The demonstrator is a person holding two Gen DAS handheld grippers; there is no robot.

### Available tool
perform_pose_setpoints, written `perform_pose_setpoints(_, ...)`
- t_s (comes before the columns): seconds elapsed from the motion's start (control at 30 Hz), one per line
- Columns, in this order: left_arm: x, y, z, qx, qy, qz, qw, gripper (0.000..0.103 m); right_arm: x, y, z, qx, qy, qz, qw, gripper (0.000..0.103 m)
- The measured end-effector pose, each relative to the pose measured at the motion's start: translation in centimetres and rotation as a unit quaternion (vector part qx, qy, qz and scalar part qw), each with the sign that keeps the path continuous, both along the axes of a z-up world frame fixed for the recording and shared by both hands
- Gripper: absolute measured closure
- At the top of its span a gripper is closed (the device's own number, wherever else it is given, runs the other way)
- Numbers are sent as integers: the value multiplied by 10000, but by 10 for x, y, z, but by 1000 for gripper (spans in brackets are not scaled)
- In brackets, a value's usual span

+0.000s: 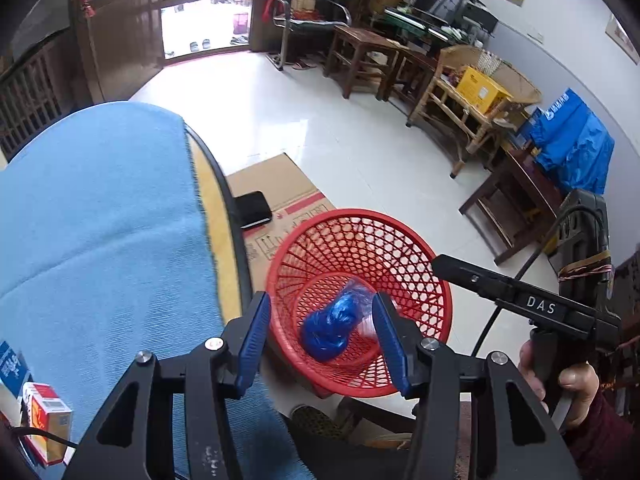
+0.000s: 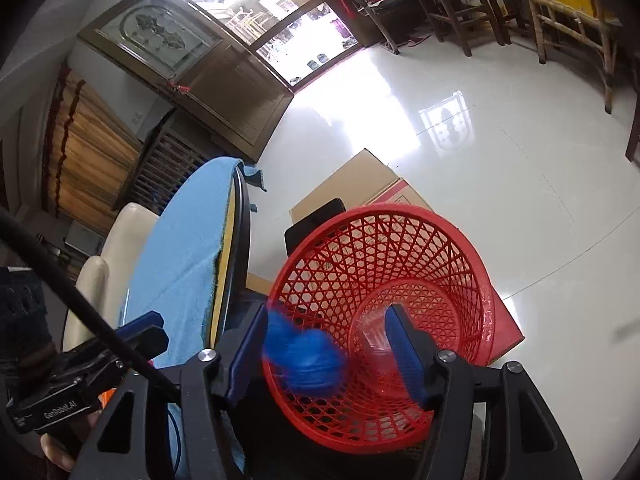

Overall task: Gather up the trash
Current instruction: 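Carry both items over the red basket and open both grippers to drop them, then move both grippers back over the table toward the remaining trash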

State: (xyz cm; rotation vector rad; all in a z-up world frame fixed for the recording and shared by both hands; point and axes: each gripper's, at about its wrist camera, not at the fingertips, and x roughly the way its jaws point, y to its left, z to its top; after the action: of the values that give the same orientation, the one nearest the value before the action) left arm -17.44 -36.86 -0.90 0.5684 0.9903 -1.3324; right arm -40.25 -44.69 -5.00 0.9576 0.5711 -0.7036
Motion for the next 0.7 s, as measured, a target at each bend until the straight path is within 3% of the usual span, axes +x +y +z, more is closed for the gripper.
perform_pose_setpoints(0.13,15,16,7,-115,-69,275,9995,49,6,4,9,-107,-9,23,9999,38)
perform_pose_setpoints(0.33,52,71,27,-414,-344,985,9937,43,35,17,24,-447,131,380,9982,38)
perform_pose_setpoints(0.57,104,170,27,-465,-714,2262,9703,38,96,45,36,-686,204,1104,9913,38)
perform_pose_setpoints(0.7,129,234,16,-338,-807,3044,9485,38,142,65,37,-702,231,1654,9834,38)
